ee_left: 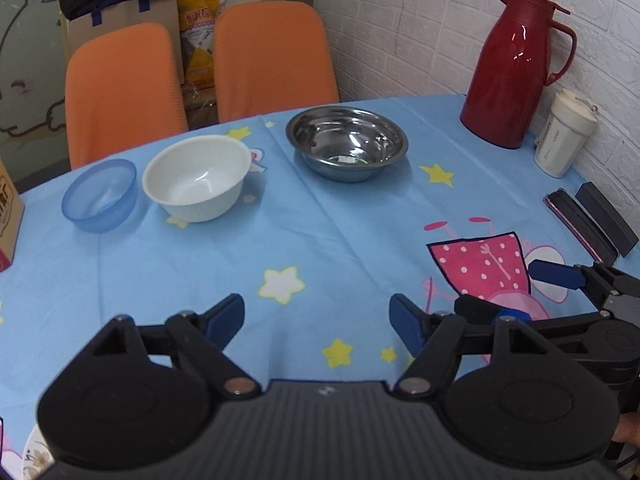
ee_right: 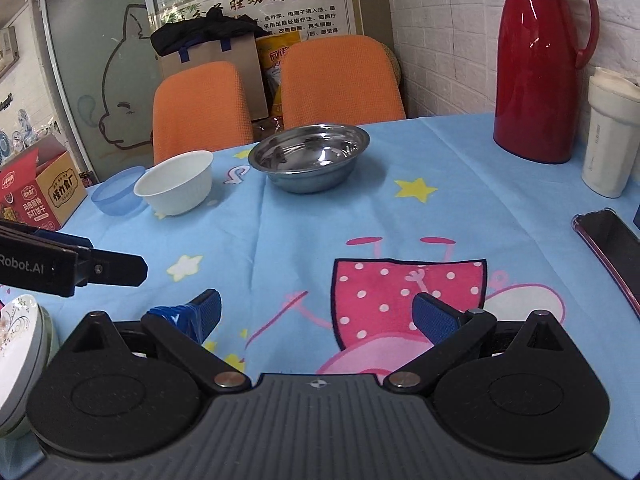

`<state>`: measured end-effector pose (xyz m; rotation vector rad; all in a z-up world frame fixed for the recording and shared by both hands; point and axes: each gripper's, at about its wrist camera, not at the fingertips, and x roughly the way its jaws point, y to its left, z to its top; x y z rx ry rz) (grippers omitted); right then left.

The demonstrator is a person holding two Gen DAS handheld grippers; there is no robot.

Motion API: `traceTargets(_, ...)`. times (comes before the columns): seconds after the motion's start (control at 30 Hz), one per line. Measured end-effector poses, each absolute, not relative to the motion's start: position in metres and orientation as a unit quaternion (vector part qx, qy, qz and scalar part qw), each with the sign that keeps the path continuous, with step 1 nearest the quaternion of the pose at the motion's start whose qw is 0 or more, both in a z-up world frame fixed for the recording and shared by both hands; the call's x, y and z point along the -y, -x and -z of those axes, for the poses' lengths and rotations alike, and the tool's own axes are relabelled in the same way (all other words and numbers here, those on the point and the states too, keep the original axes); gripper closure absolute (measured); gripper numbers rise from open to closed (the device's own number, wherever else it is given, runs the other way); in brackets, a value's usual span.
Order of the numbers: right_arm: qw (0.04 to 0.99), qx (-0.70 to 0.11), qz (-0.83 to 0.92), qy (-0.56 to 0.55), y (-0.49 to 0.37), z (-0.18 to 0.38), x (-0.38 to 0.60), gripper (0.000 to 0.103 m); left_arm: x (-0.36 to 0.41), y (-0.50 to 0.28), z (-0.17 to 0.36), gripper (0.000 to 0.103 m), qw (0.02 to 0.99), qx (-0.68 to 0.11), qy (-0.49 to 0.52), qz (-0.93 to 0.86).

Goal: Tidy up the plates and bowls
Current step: 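Open the left tool and move it to the steel bowl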

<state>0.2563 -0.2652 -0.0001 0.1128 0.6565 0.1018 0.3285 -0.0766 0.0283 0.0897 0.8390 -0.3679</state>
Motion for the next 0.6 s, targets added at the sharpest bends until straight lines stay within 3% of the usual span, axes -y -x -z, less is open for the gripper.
traceTargets(0.33, 0.951, -0.303, -0.055, -0.029, -0.297, -0.009, 0.283, 0.013, 0.101, -0.364, -0.02, 0.03, 0.89, -0.414, -0.065, 0.178)
traceTargets(0.6, 0.944, -0.32, -0.075, -0.018, -0.338, -0.004, 0.283, 0.013, 0.109, -0.429, -0.048, 0.03, 0.911, -0.369, -0.063, 0.175)
